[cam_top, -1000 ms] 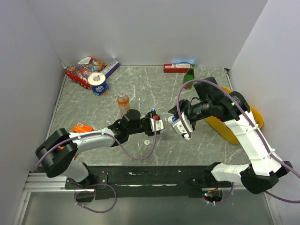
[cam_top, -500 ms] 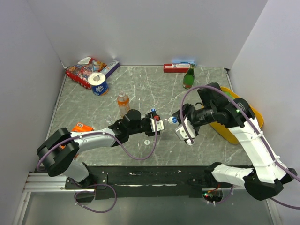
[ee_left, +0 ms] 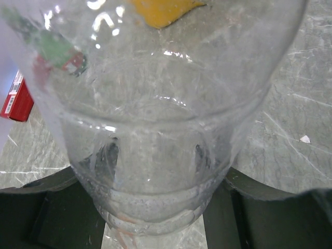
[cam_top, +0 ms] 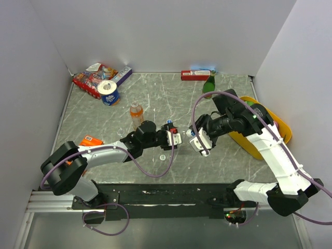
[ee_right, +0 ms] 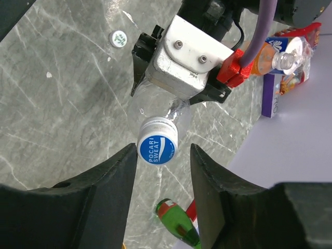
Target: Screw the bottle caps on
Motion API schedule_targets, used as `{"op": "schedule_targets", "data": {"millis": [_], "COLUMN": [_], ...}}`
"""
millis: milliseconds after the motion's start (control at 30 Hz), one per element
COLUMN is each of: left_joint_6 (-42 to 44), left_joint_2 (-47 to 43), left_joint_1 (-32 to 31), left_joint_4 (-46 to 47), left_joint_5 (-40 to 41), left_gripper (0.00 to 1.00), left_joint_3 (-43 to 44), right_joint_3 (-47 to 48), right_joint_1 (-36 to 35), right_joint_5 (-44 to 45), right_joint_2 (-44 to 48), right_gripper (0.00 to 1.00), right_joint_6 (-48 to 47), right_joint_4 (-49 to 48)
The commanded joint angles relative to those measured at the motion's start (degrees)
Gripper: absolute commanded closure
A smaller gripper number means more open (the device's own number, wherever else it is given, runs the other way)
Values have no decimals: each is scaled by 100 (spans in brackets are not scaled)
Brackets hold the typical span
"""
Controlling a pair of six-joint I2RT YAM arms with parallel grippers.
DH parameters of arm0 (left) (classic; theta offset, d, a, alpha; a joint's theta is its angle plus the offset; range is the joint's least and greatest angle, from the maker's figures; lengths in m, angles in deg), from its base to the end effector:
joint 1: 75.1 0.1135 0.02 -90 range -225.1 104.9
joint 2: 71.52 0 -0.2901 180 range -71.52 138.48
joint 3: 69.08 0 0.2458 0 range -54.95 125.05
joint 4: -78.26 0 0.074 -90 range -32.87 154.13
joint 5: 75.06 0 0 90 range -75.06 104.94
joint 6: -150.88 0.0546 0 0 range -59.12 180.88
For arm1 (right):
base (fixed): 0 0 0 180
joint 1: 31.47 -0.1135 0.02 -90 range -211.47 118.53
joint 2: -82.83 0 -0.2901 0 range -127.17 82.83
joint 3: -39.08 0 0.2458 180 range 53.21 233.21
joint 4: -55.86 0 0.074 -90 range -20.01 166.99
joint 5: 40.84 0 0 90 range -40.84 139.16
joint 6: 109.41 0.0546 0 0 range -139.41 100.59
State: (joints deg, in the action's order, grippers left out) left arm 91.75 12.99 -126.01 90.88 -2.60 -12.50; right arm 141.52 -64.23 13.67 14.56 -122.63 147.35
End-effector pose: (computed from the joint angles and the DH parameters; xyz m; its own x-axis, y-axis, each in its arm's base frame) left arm 0.1959 -0.2673 0.2539 0.3309 0.3686 -0.8687 0.8780 0.2173 0.4266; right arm 0.1342 0.1240 0.4213 0.8474 -0.3973 -0.3522 -0.5280 -0.5612 -0.6374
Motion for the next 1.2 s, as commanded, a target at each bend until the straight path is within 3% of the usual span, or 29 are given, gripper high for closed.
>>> {"op": "schedule_targets", "data": {"millis": [0,133,233,367,500,633,667,767,933,1000,1100,1167], "left_joint_6": [77,59,24,-868,-1724,-1822,-1856,-2102,-2454,-2533,-2560,-2595], "left_joint_2": [-40,-40,-22,135,355,557,671,926,997,936,813,673], "left_joint_1": [20,11,20,3,-41,-147,-164,-164,-173,-164,-156,-103], "left_joint_4": [367,463,604,1165,1246,1167,1080,677,236,60,-264,-397], "left_joint_5": [-65,-39,83,978,2830,3553,3634,3951,3925,3802,3653,3442], "left_gripper": [99,99,99,99,99,99,99,99,99,99,99,99], "left_joint_3": [228,211,193,367,965,1422,1606,1940,1977,1872,1714,1512], "right_joint_3": [-42,-95,-148,387,897,1476,1548,1101,1231,1337,1784,2478], "right_joint_1": [-29,-38,-38,58,67,137,138,68,84,146,295,488], "right_joint_5": [-37,24,85,51,-212,-293,-144,365,718,613,640,657], "right_joint_2": [-55,-125,-195,-852,-1477,-2294,-2583,-2420,-2524,-2612,-2568,-2630], "right_gripper": [50,55,65,81,82,82,82,79,79,74,61,42], "right_joint_6": [-58,74,432,2343,4324,6591,7605,8501,8617,8608,8398,8213], "right_joint_4": [1158,1114,878,596,297,69,-53,-580,-538,-486,-328,-100]}}
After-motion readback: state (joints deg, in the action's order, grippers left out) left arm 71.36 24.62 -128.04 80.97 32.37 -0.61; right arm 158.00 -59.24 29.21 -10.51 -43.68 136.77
